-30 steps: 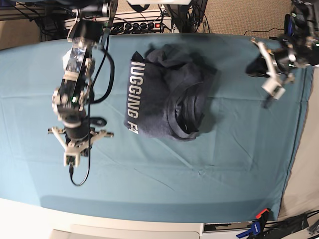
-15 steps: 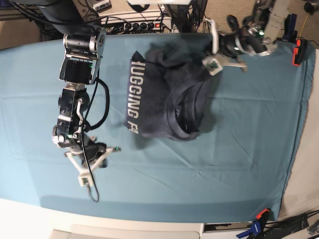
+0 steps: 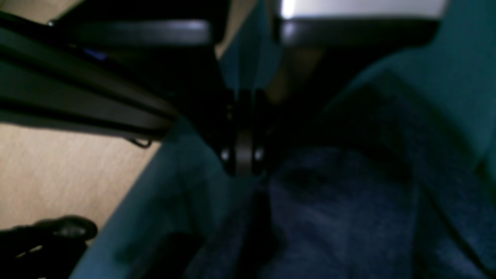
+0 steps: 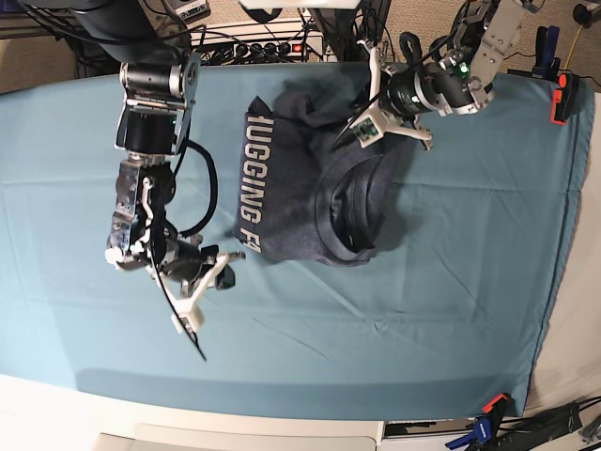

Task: Fold the T-shirt properly
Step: 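Grasp the folded bundle's edges with both grippers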

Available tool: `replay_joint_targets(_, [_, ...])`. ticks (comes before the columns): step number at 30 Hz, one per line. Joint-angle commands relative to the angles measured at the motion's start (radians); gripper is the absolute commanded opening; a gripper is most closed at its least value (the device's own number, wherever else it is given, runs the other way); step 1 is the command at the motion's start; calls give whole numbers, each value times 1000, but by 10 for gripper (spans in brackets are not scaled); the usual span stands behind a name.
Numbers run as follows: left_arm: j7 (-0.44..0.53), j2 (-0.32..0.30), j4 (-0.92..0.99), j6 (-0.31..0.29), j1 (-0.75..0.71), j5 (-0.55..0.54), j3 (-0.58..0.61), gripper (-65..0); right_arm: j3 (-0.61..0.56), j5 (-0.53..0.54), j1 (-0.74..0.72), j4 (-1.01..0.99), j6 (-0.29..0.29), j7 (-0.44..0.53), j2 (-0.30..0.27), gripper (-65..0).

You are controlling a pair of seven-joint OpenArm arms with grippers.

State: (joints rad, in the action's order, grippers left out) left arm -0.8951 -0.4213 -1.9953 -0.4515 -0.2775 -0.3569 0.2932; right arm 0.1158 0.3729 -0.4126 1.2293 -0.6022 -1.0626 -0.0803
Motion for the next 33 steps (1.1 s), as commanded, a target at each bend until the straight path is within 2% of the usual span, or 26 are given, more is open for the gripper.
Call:
replay_joint_targets(1, [21, -5, -5, -1, 9, -9, -2, -650, 1, 26, -10, 18, -12, 15, -5, -650])
replay_joint_targets(5, [27, -5, 33, -1, 21, -5, -2, -650, 1, 31, 48, 18, -15, 19, -6, -650])
replay_joint_targets(10, [52, -5, 56, -1, 28, 55, -1, -650, 1, 33, 101, 19, -17, 19, -7, -650])
replay_joint_targets(13, [58, -5, 56, 0, 38, 74, -1, -650, 1, 89, 123, 19, -61, 0, -15, -650])
replay_joint_targets(16, [58, -6, 56, 32, 55, 75, -1, -650, 1, 130, 140, 20, -82, -35, -17, -650])
replay_joint_targets(22, [80, -5, 71, 98, 93, 130, -1, -650, 1, 207, 179, 20, -96, -90, -17, -650])
replay_joint_targets(30, [103, -5, 187, 102, 123, 129, -1, -650, 1, 324, 252, 22, -96, -172, -17, -650])
replay_joint_targets(33, [103, -5, 214, 123, 142, 129, -1, -650, 1, 357, 286, 22, -96, -203, -17, -650])
